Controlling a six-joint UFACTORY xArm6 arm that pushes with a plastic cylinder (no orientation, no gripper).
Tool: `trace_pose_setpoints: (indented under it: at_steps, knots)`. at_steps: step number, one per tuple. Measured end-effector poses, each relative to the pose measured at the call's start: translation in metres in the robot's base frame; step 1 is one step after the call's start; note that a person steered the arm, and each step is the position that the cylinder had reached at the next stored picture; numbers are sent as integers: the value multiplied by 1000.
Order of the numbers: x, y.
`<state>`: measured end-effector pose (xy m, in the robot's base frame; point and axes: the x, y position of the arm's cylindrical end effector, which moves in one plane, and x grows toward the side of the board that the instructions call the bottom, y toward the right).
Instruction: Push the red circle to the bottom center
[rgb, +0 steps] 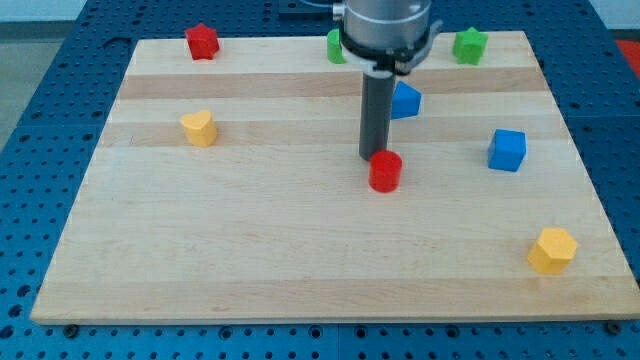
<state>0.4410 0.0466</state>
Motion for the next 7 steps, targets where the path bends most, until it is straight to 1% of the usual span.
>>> trace_pose_setpoints:
  at_steps: [1, 2, 3, 4, 5, 6, 7]
  knots:
    - [17, 0]
    - [47, -1]
    - [60, -1]
    - [44, 12]
    - [30, 52]
    - [46, 75]
    - [63, 59]
